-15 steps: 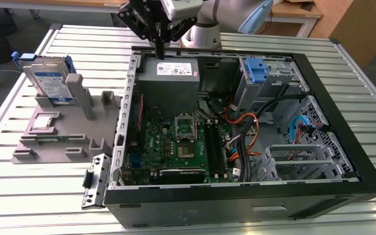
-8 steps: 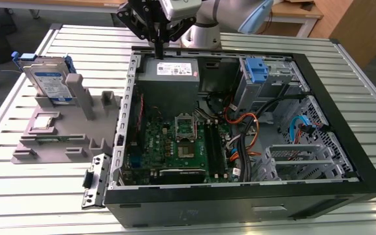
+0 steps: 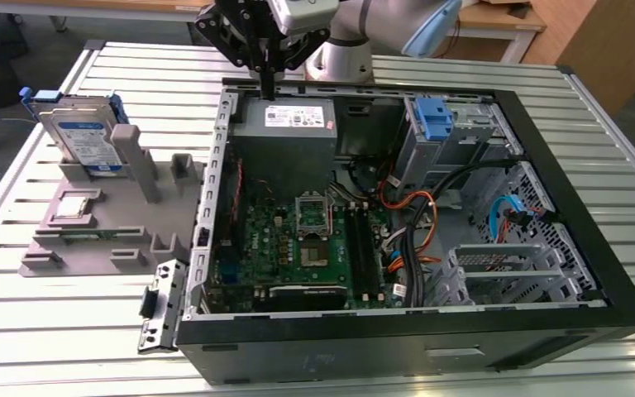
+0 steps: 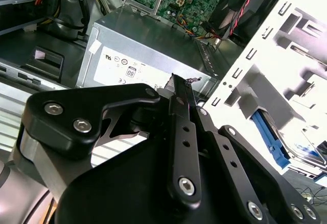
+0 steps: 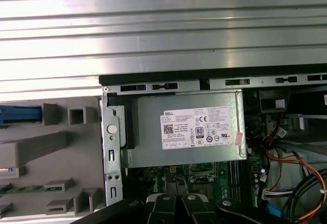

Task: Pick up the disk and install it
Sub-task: 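Reach for the disk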

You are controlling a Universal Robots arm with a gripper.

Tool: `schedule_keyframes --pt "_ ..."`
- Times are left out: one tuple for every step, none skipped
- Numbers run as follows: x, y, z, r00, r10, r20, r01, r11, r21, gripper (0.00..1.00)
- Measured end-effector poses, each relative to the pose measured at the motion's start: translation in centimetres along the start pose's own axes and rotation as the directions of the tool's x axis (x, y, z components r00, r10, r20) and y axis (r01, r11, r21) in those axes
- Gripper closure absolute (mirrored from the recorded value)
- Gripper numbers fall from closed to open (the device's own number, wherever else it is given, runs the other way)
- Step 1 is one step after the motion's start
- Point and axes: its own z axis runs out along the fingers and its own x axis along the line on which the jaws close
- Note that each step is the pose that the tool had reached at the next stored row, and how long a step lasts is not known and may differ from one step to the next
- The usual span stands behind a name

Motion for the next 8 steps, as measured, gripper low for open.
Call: schedule_keyframes --pt "0.0 0.0 0.0 1.0 0.0 0.0 0.0 1.0 0.0 0.9" --pt "0.0 0.0 0.0 1.0 0.0 0.0 0.0 1.0 0.0 0.9" --pt "0.0 0.0 0.0 1.0 0.0 0.0 0.0 1.0 0.0 0.9" --pt "0.01 0.0 0.0 1.0 0.0 0.0 0.0 1.0 0.0 0.9" --pt "0.04 0.0 0.0 1.0 0.0 0.0 0.0 1.0 -0.0001 0.9" --pt "0.09 -0.01 0.0 1.0 0.0 0.0 0.0 1.0 -0.0001 0.9" --pt "0.16 -0.02 0.0 1.0 0.0 0.0 0.0 1.0 -0.0001 0.9" --pt "0.24 -0.02 -0.01 1.0 0.0 -0.0001 0.0 1.0 0.0001 0.9"
